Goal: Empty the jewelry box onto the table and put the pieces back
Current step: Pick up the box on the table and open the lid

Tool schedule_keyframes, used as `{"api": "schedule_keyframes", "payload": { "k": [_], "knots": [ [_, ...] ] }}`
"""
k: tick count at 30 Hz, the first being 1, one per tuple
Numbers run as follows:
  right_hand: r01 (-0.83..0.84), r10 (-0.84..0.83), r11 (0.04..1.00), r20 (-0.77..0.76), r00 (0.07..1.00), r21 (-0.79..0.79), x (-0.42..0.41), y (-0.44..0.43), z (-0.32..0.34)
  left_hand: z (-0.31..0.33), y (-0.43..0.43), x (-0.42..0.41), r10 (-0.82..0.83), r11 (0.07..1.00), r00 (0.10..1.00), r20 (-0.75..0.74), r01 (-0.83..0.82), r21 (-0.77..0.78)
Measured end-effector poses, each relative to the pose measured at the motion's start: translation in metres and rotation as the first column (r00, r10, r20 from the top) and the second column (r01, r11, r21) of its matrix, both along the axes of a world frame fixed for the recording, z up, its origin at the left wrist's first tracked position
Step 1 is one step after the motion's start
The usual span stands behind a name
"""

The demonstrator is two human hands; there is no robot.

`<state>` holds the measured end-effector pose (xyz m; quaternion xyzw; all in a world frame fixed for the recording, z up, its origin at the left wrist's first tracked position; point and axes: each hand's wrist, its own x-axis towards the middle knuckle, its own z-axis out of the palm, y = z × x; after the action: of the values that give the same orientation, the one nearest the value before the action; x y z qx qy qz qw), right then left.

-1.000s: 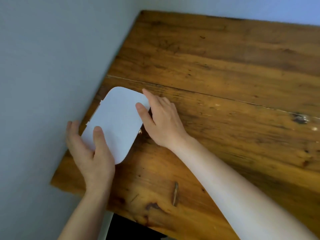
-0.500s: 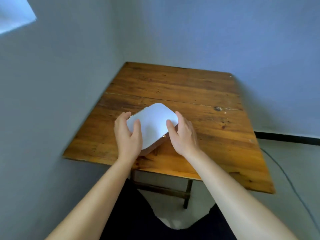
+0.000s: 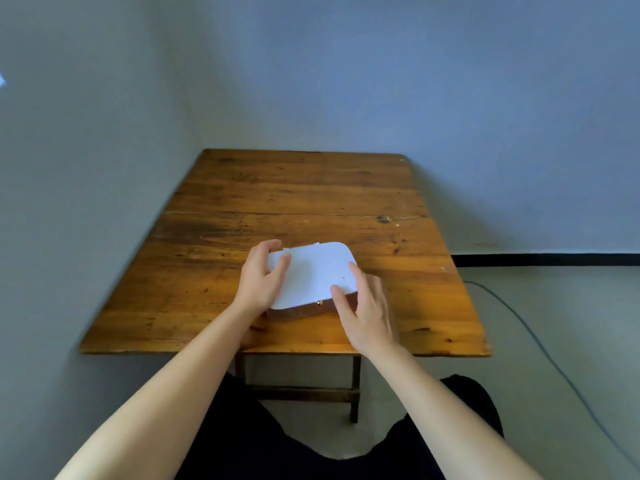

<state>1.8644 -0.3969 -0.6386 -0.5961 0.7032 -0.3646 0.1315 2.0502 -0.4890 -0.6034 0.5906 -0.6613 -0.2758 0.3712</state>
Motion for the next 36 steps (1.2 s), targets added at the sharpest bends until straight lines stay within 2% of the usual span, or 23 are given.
{"api": "schedule_keyframes", "payload": {
  "k": [4,7,10,13,16,20,25,28,30,32,36],
  "knots": [
    [-0.055,0.055,0.998,-0.073,0.996,0.008,0.001,-0.001,-0.012,-0.004,-0.001,0.015,0.048,0.996,0.998,-0.051,-0.045,0.074],
    [-0.043,0.045,0.999,-0.093,0.995,0.022,0.0,-0.003,-0.016,-0.008,0.021,0.026,-0.061,0.993,0.993,-0.099,0.071,0.092],
    [-0.034,0.038,0.999,-0.137,0.99,0.029,0.003,-0.003,-0.017,-0.011,0.031,0.038,-0.24,0.968,0.971,0.014,0.238,0.079],
    [-0.02,0.024,0.999,-0.154,0.988,0.026,0.003,-0.003,-0.017,-0.012,0.026,0.047,-0.286,0.953,0.951,0.119,0.27,0.135],
    [-0.001,0.01,0.997,-0.119,0.993,0.077,0.002,-0.004,-0.017,-0.011,0.02,0.051,-0.303,0.951,0.944,0.133,0.29,0.106],
    [0.011,0.005,0.993,-0.132,0.991,0.12,0.001,-0.004,-0.016,0.002,0.016,0.052,-0.324,0.94,0.939,0.112,0.307,0.148],
    [-0.032,0.049,0.991,-0.133,0.99,0.128,-0.002,-0.005,-0.012,0.025,0.004,0.054,-0.239,0.951,0.966,-0.1,0.254,0.177],
    [-0.05,0.07,0.989,-0.147,0.987,0.136,-0.002,-0.006,-0.009,0.036,-0.009,0.05,-0.1,0.987,0.958,-0.268,0.13,0.096],
    [-0.05,0.074,0.988,-0.161,0.984,0.148,-0.002,-0.006,-0.008,0.038,-0.02,0.045,-0.007,0.994,0.929,-0.371,0.047,0.101],
    [-0.041,0.068,0.988,-0.183,0.981,0.147,-0.002,-0.006,-0.007,0.033,-0.032,0.041,0.083,0.988,0.906,-0.416,-0.02,0.152],
    [-0.031,0.058,0.991,-0.206,0.977,0.133,-0.002,-0.006,-0.008,0.018,-0.048,0.038,0.234,0.949,0.881,-0.412,-0.115,0.293]
  ]
}}
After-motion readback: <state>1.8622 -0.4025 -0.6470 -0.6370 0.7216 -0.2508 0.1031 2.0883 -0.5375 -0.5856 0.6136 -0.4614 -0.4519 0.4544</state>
